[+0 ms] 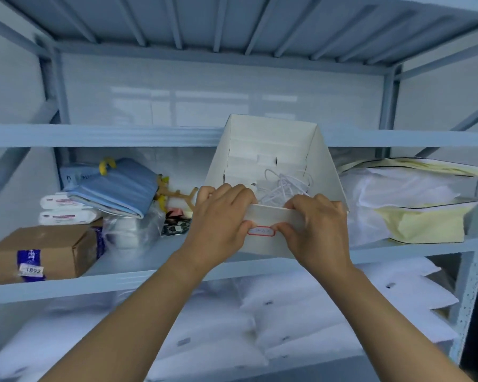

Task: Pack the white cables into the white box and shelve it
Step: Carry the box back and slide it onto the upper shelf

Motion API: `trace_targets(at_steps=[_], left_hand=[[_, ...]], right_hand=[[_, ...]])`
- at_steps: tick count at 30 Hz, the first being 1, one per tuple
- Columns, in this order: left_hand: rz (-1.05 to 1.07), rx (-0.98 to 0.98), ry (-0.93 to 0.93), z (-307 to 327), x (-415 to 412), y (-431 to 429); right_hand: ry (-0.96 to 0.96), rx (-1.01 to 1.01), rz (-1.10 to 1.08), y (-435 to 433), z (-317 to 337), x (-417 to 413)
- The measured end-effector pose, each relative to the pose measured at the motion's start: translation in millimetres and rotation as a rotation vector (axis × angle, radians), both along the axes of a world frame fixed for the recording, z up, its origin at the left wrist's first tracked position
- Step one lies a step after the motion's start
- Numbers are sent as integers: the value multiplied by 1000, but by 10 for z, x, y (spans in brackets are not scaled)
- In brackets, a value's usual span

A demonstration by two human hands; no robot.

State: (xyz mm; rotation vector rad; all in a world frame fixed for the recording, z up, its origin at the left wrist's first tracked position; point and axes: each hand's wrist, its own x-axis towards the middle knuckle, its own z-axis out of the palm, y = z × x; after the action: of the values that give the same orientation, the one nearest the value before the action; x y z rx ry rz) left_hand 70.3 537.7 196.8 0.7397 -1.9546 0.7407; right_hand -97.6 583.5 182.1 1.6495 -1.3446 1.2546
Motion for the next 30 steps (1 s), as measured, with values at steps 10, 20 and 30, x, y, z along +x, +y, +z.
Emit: trace_targets(at_steps=[10,20,30], left_hand=[[71,-29,31,274,603,-350],[33,-125,58,508,445,-539],[55,-174,72,552,104,-565]], right_hand=[[40,-53,72,-494,296,561],[75,-175,152,-802,542,322],[87,-167,211,-910,632,-35]])
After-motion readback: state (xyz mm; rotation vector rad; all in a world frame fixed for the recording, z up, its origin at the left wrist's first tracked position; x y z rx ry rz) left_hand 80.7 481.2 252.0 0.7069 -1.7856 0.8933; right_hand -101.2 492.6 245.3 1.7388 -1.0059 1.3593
